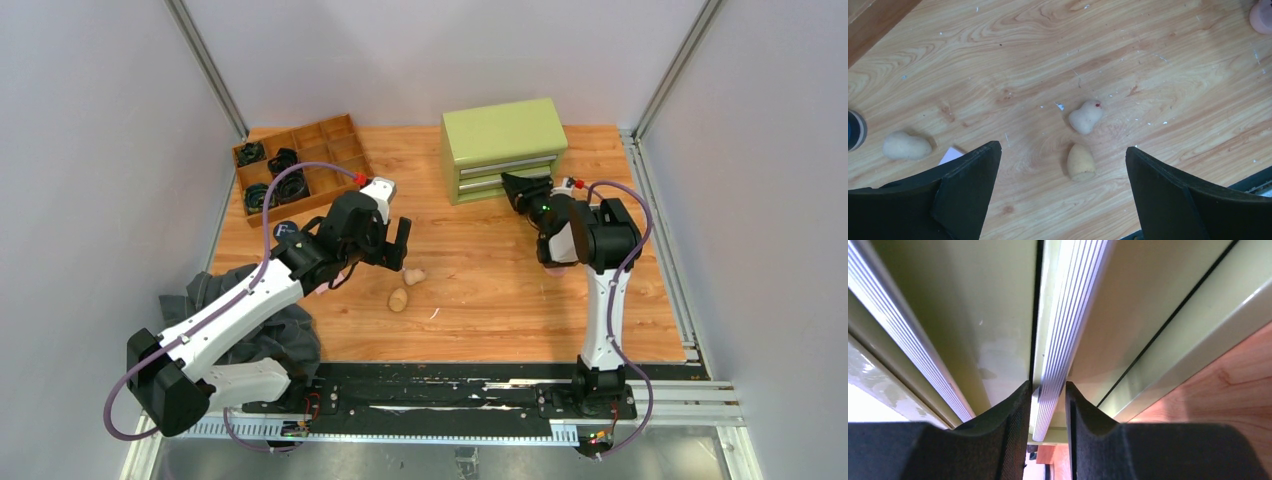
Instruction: Organize the makeup
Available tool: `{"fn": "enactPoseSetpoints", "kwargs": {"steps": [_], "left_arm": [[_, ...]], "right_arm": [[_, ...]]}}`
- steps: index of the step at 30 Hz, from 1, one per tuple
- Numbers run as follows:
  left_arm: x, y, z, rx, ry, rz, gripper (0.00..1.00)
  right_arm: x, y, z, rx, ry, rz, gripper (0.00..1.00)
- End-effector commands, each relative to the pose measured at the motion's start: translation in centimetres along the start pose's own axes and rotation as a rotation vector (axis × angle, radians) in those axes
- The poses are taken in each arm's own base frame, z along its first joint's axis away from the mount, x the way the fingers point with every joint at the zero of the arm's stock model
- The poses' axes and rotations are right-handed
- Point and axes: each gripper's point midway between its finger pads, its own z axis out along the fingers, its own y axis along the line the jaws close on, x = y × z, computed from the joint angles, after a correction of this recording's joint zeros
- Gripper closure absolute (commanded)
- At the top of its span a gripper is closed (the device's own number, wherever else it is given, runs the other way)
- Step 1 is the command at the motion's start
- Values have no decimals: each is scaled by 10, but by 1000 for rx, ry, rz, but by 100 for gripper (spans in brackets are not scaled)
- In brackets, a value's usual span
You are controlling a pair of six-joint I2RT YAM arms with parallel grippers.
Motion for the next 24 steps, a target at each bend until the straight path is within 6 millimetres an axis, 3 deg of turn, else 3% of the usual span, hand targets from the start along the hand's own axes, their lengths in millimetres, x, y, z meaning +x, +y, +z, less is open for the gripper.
{"fn": "enactPoseSetpoints", "kwargs": {"steps": [1, 5, 8, 15, 24], "left_arm": [[-6, 4, 0, -16, -11, 3, 0], [-7, 3, -1, -13, -13, 3, 0], [-9, 4, -2, -15, -19, 5, 0], [-11, 6, -6, -22, -27, 9, 0], [-11, 13, -15, -44, -44, 9, 0]], "right_arm": [[3, 3, 4, -30, -6, 13, 74], [4, 6, -1, -45, -3, 21, 89], [9, 13, -6, -62, 22, 28, 96], [16, 25, -40, -45, 34, 4, 99], [33, 19, -81, 16, 76, -16, 99]]}}
